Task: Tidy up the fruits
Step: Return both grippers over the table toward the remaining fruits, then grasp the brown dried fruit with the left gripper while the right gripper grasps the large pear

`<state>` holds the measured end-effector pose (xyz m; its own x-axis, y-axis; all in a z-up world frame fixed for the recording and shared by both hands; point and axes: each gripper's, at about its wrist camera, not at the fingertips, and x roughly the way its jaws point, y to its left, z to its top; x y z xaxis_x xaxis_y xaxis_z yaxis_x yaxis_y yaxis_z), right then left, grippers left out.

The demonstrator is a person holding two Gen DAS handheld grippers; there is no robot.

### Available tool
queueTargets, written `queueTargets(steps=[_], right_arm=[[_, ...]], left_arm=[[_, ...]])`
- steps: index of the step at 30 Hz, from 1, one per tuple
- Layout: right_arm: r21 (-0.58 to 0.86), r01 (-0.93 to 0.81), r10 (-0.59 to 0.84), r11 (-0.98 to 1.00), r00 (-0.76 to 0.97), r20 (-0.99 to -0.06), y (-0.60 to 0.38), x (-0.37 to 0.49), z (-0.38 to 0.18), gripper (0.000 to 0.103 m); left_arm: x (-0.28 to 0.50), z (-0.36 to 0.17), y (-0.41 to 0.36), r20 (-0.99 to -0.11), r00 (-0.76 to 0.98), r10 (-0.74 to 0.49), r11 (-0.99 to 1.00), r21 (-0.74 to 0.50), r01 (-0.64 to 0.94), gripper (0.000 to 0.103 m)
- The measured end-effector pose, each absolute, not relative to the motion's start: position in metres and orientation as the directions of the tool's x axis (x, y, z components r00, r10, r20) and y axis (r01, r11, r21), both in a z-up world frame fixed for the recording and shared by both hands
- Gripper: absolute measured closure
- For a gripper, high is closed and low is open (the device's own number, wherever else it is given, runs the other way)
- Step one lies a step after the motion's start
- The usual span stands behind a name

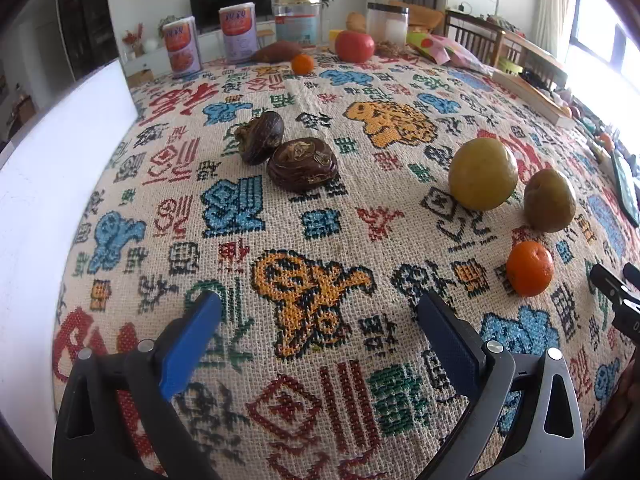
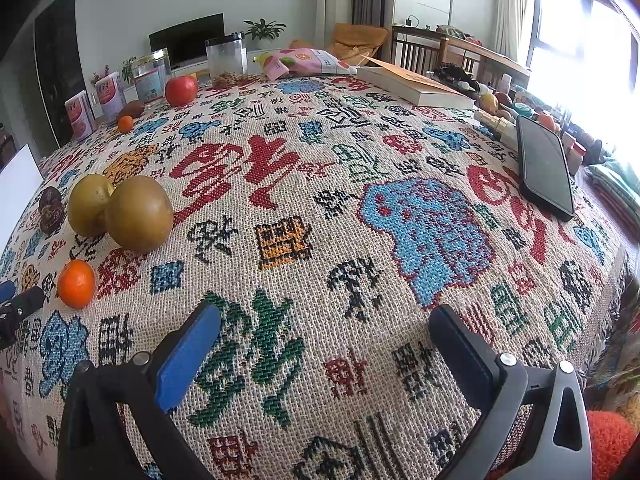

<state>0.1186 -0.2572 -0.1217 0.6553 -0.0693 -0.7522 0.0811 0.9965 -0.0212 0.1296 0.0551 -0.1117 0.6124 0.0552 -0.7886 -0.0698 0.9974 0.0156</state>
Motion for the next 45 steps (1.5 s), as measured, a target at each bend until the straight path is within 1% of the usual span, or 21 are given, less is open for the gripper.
queueTargets(steps=[36,38,39,42,43,45], right_arm=[[-0.027,0.066,-0.063,0.997,0.651,-0.756,-0.257,0.118,-0.123,0.0],[-0.027,0.066,-0.064,0.997,0.651,-0.756,-0.257,0.118,-0.123,0.0],[-0.028,0.066,-0.064,0.997,0.651,-0.756,-0.256,0.117,-0.123,0.0],[-0.027,0.067,-0.064,0.997,0.651,-0.757,-0.257,0.117,-0.123,0.0],[-0.027,0.068,-0.064,0.997,0.65,-0.757,-0.257,0.117,-0.123,0.0],[-0.027,0.067,-0.064,0.997,0.65,-0.757,-0.257,0.117,-0.122,0.0]], left_arm=[[0.129,-0.111,0.055,-0.788,0.613,0.057,0.997,0.015,-0.073,0.003],[0.128,-0.11,0.058,-0.788,0.615,0.031,0.998,-0.011,-0.065,0.004],[0.128,-0.109,0.062,-0.785,0.619,0.001,0.997,-0.044,-0.058,0.004],[0.133,-0.1,0.086,-0.753,0.635,-0.171,0.964,-0.26,-0.049,0.004],[0.142,-0.098,0.092,-0.755,0.628,-0.188,0.952,-0.298,-0.074,0.004],[0.162,-0.097,0.096,-0.781,0.602,-0.165,0.949,-0.291,-0.118,0.004]])
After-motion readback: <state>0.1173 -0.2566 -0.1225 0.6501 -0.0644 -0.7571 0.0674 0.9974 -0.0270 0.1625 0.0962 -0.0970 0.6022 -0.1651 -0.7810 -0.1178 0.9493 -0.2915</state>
